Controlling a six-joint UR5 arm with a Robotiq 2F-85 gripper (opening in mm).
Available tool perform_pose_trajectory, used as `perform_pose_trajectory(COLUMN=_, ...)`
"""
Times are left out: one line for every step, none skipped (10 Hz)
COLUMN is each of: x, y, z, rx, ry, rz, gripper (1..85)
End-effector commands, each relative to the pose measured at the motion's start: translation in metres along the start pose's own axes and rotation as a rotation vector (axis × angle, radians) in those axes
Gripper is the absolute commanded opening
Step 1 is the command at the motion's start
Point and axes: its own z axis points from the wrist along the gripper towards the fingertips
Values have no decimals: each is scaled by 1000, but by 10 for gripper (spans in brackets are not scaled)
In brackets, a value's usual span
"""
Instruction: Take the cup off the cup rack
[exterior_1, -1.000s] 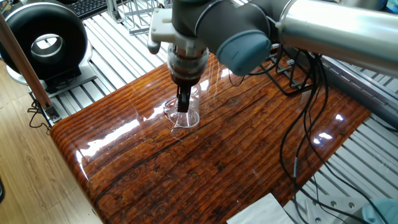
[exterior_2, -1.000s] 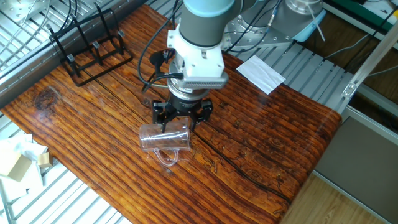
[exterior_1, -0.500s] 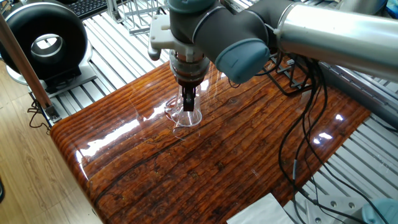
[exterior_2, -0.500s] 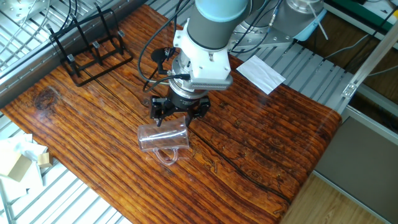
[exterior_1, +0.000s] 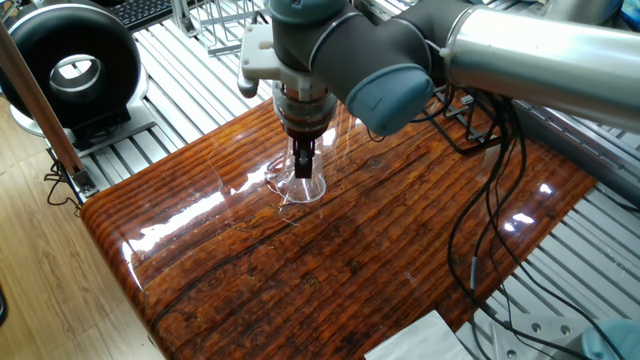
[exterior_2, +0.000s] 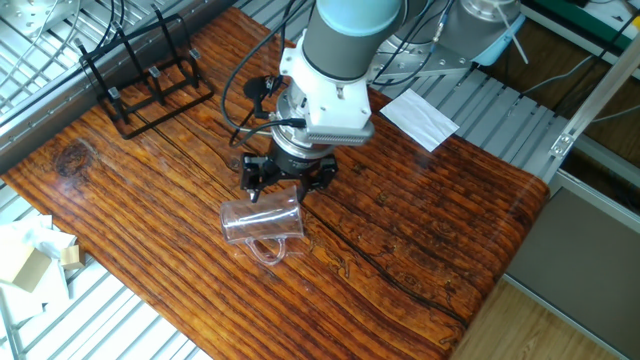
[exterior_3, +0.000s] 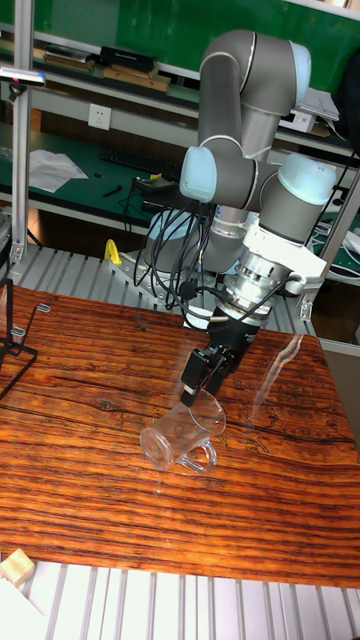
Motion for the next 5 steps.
perform_pose_trajectory(x=-14, y=11, z=-2, rx=-57, ry=-52, rz=42, gripper=673)
perform_pose_trajectory(x=-16, y=12, z=-2, rx=-69, ry=-57, rz=46, gripper=673)
perform_pose_trajectory(x=-15, y=11, z=-1, rx=-66, ry=-52, rz=41, gripper=673)
perform_pose_trajectory(x=-14, y=10, z=2, rx=-61, ry=-50, rz=39, gripper=677)
perform_pose_trajectory(x=-13, y=8, z=4, rx=-56, ry=-48, rz=36, gripper=677)
